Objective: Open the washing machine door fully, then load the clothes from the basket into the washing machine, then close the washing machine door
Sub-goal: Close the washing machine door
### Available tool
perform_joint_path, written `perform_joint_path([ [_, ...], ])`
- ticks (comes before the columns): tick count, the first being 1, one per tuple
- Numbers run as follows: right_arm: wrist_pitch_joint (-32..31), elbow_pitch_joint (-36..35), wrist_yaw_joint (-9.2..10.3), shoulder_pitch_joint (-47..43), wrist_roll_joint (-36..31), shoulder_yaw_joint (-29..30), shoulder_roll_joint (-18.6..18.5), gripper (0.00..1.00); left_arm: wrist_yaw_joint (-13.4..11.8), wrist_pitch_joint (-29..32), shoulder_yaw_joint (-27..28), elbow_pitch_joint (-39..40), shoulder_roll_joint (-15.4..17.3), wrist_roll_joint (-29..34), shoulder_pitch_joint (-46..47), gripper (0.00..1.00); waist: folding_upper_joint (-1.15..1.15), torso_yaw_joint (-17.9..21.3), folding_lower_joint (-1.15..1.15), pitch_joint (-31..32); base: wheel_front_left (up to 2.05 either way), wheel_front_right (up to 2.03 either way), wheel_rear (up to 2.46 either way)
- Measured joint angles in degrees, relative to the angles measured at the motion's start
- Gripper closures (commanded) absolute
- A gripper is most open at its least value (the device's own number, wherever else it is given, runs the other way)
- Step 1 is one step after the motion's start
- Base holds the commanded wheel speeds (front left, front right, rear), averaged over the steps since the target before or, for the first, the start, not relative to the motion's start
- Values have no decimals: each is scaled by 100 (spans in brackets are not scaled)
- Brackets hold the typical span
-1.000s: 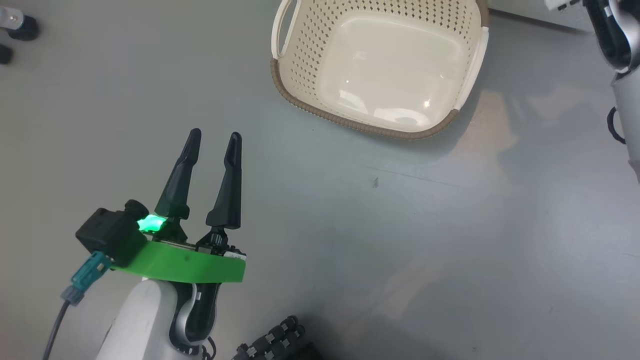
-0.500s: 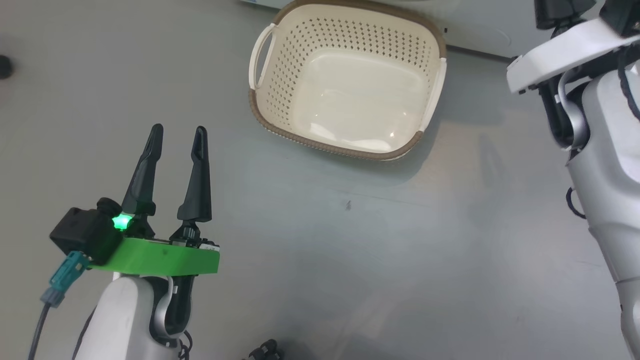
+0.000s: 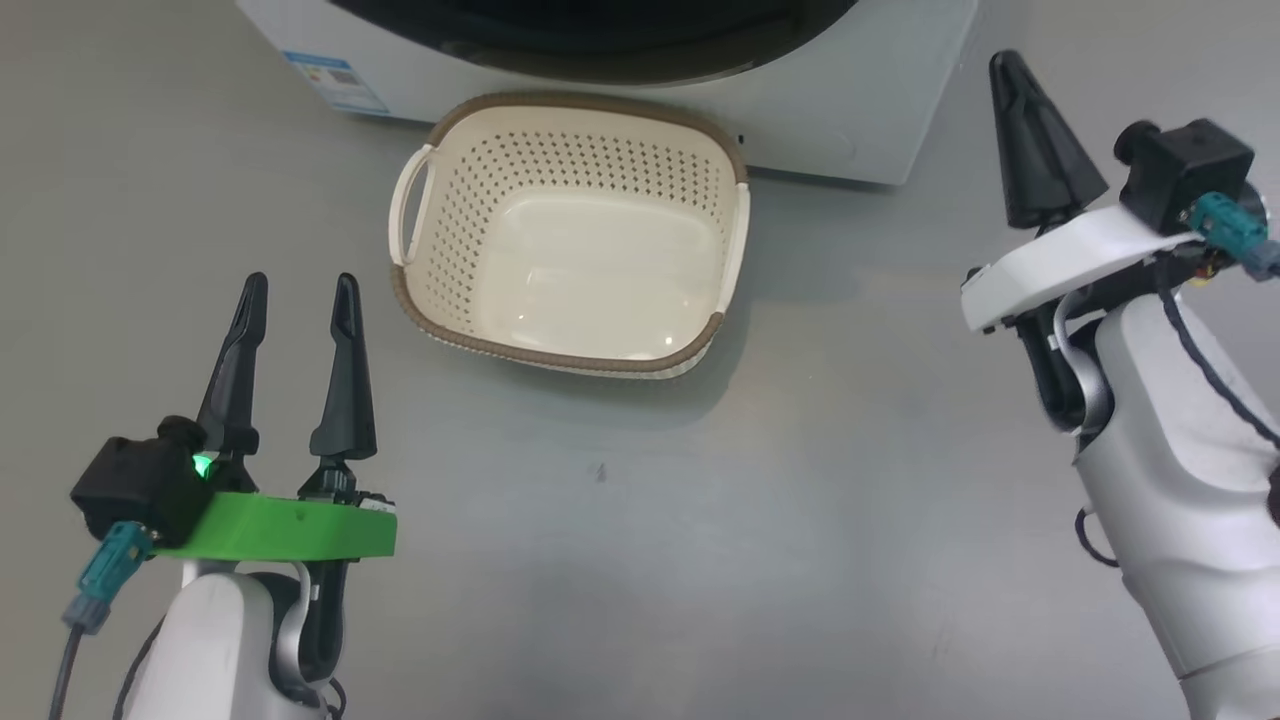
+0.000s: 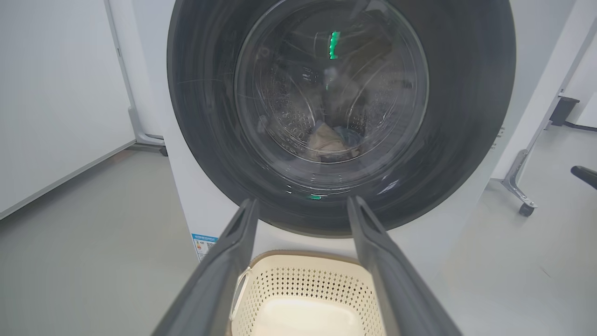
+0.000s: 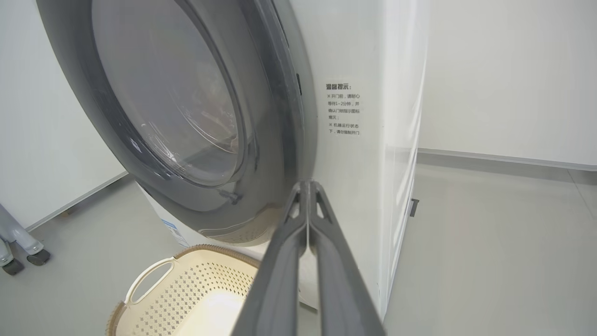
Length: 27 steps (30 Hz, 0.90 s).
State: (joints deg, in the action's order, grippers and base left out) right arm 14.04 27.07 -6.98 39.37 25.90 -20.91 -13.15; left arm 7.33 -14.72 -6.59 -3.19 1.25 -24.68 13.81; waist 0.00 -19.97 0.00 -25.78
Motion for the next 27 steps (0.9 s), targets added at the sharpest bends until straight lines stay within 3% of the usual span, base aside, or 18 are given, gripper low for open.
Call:
perform_joint_path([
  [1,11,-2,0,-92,34,12,49,24,1,0,34,-11,1,52,-31,0,0,63,0,55,0,0,0],
  [2,36,-5,0,-180,75,24,93,0,0,0,74,-16,1,115,-63,0,0,125,0,110,0,0,0],
  [27,43,-744,157,-2123,172,911,464,0,1,0,679,-397,21,307,-1071,0,0,1412,0,1475,0,0,0],
])
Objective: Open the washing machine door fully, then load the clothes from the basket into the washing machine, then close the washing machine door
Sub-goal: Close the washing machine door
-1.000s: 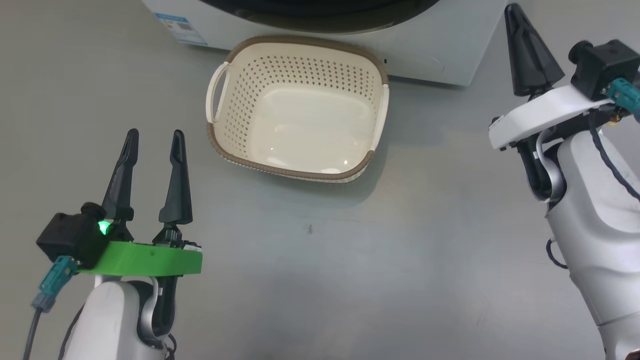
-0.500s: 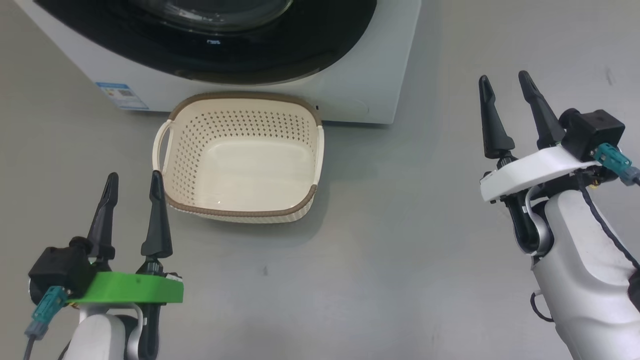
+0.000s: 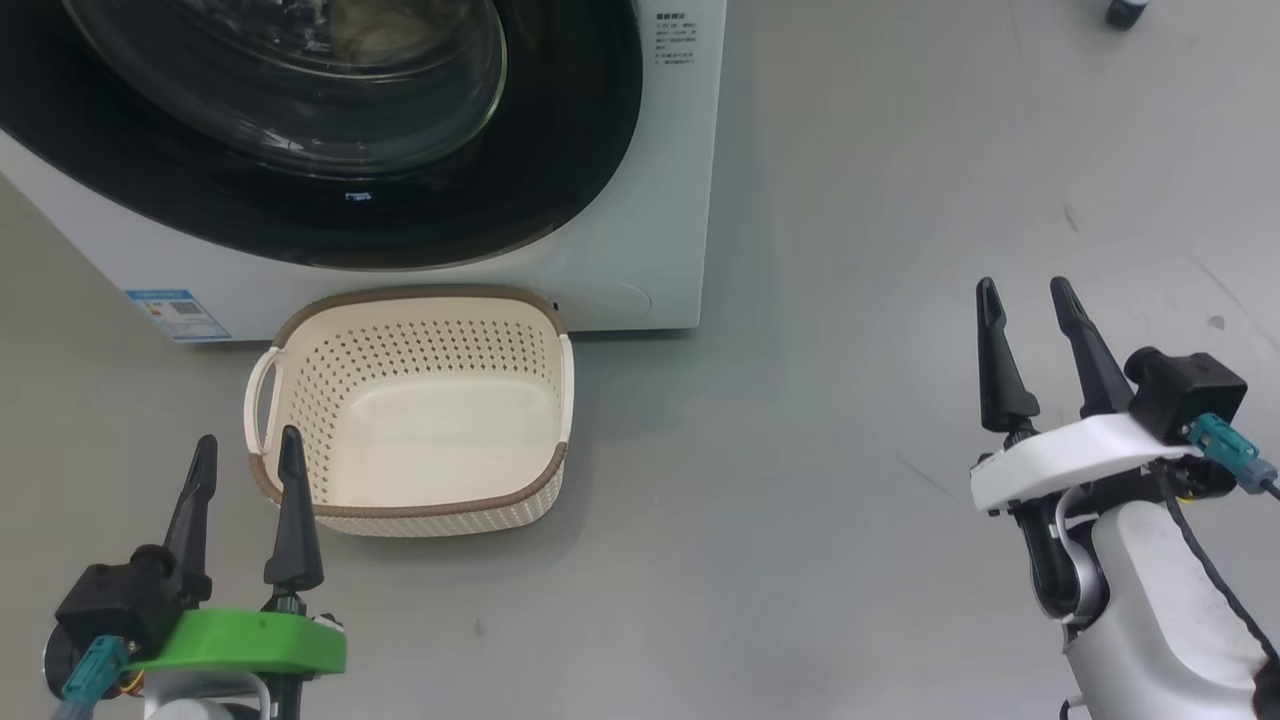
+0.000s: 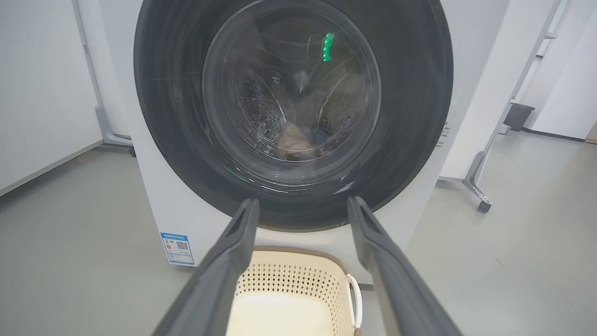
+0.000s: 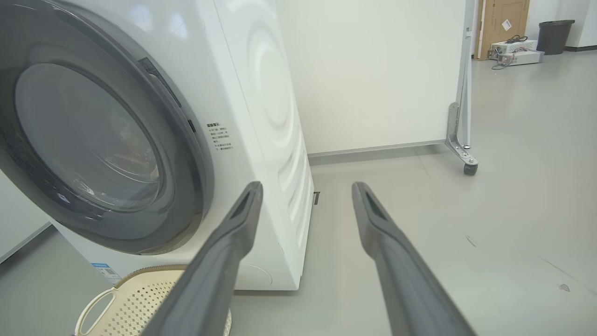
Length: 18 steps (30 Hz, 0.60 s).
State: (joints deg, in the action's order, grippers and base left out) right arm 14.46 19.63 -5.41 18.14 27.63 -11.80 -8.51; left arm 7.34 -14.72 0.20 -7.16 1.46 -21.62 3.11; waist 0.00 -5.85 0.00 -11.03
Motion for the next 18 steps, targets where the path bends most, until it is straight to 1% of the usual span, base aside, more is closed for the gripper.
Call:
perform_joint_path([
  [11,-1,-185,0,-825,-155,147,53,0,0,0,112,-140,8,8,-354,0,0,291,0,528,0,0,0],
  [18,-1,-308,-1,-1206,-198,259,187,0,0,0,-16,-165,19,174,-548,0,0,368,0,786,0,0,0],
])
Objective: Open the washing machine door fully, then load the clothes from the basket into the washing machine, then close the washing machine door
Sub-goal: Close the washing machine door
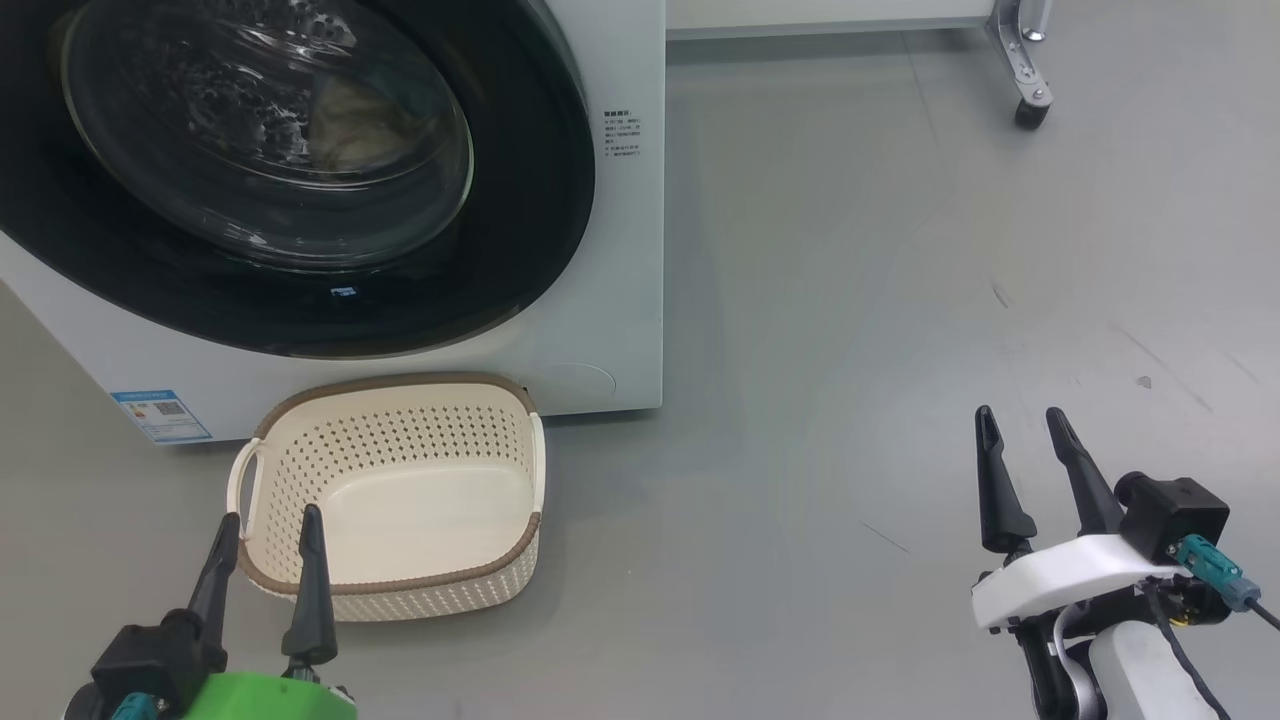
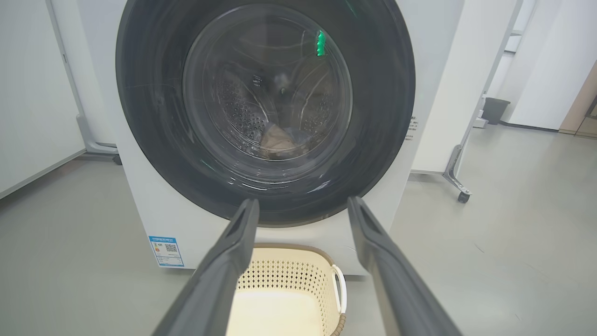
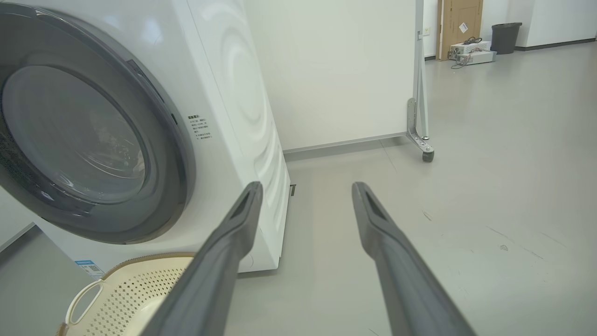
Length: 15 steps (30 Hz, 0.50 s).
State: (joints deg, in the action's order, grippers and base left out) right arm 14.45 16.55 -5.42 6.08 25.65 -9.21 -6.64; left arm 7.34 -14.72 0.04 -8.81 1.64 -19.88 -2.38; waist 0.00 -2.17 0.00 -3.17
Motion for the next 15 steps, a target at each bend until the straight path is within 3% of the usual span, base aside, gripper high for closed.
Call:
perform_joint_path([
  [15,0,-201,-5,-297,-114,60,80,0,0,0,-133,-1,23,9,-216,0,0,-55,0,180,0,0,0],
])
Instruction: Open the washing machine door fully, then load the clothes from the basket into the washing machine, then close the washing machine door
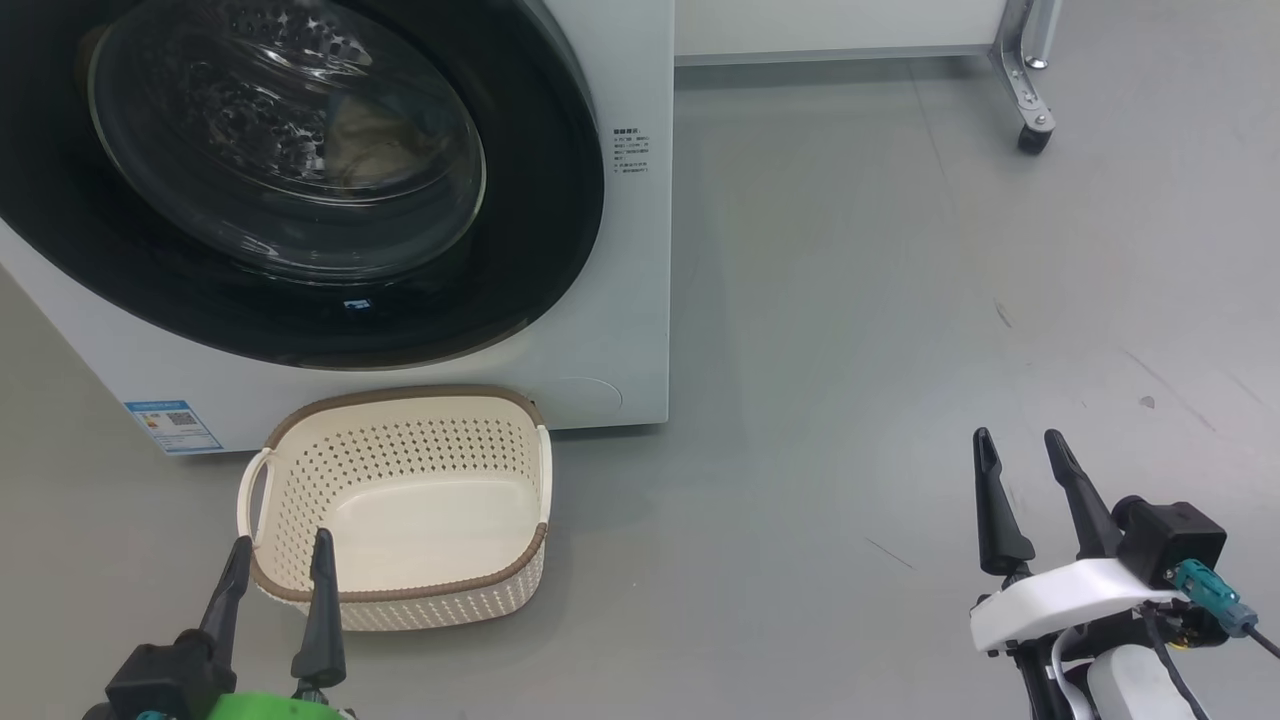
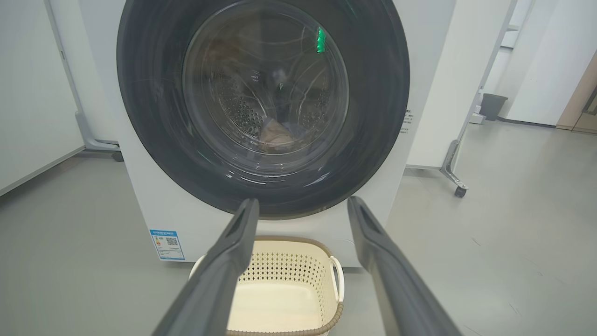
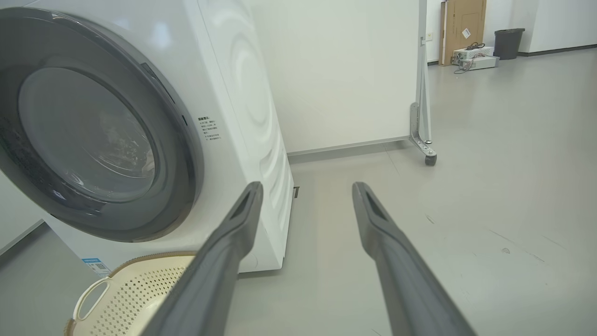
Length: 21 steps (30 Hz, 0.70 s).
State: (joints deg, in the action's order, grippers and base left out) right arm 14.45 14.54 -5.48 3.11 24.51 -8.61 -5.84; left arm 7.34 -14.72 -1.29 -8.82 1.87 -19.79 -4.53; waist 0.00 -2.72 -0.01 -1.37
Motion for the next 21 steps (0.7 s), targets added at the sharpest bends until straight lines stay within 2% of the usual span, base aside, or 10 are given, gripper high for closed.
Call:
perform_joint_path([
  [8,0,-56,-44,-36,-48,27,29,0,0,0,-62,18,7,18,-5,0,0,-29,0,13,0,0,0],
  [9,0,-53,-43,-38,-47,25,35,100,0,0,-80,8,1,18,-8,100,0,-30,0,15,0,0,0],
  [14,-2,303,-43,-268,-44,0,134,100,0,3,-111,-367,-114,14,-86,100,0,-30,0,15,0,0,0],
  [21,-78,344,-43,-321,188,48,176,100,0,3,-165,-355,-118,-221,-144,100,0,-16,0,20,0,0,0],
])
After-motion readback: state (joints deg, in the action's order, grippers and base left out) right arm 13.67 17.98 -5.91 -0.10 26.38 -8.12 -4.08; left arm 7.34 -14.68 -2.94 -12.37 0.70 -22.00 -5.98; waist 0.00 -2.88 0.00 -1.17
